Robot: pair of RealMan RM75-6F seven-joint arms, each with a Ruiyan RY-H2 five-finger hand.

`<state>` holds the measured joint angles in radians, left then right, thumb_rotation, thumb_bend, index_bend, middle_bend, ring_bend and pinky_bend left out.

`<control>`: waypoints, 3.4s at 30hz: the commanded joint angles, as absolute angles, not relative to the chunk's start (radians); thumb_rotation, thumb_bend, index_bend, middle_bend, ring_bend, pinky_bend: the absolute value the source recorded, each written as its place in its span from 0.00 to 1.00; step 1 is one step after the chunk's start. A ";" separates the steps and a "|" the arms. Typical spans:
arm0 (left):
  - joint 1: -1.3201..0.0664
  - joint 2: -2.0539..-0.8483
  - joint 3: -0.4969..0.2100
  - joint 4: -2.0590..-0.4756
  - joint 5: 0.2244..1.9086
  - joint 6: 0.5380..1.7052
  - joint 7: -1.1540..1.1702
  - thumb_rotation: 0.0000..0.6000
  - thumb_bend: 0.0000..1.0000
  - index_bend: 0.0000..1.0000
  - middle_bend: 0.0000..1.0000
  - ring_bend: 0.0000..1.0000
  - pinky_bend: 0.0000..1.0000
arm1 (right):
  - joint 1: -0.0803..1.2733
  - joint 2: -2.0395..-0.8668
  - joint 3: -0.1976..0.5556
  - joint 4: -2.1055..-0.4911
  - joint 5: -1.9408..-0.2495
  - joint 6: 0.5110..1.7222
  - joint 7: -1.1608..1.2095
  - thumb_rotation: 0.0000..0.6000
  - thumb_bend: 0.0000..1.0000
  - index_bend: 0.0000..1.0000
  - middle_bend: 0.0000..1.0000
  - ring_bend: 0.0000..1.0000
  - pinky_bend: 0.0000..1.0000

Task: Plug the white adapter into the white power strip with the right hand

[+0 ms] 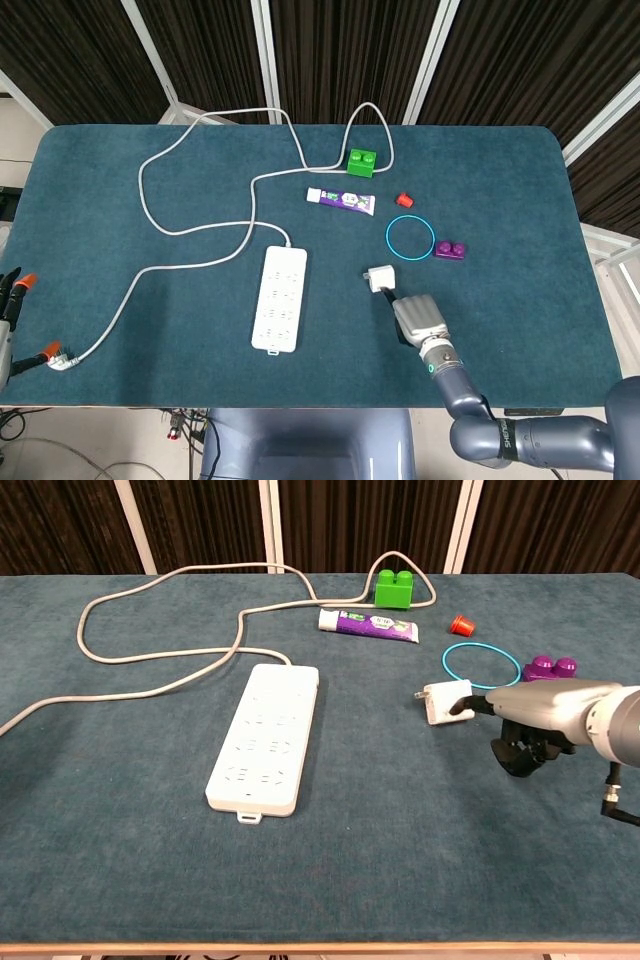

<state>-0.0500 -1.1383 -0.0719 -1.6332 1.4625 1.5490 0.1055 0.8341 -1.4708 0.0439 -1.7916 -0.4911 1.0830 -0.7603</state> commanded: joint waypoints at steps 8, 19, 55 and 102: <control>-0.047 -1.138 -0.072 -1.635 1.465 1.556 0.108 1.00 0.10 0.12 0.00 0.00 0.00 | 0.823 -1.444 0.030 -1.808 -0.499 1.085 -0.747 1.00 0.82 0.14 0.83 0.87 0.80; -0.047 -1.138 -0.073 -1.635 1.463 1.556 0.111 1.00 0.10 0.12 0.00 0.00 0.00 | 0.814 -1.395 0.039 -1.856 -0.523 1.108 -0.728 1.00 0.82 0.15 0.83 0.87 0.80; -0.045 -1.140 -0.077 -1.636 1.457 1.558 0.115 1.00 0.10 0.12 0.00 0.00 0.00 | 0.875 -1.394 0.086 -1.778 -0.398 1.059 -0.734 1.00 0.82 0.15 0.83 0.87 0.80; -0.045 -1.138 -0.079 -1.638 1.456 1.559 0.111 1.00 0.10 0.12 0.00 0.00 0.00 | 0.915 -1.385 0.104 -1.962 -0.518 1.157 -0.741 1.00 0.82 0.15 0.80 0.84 0.79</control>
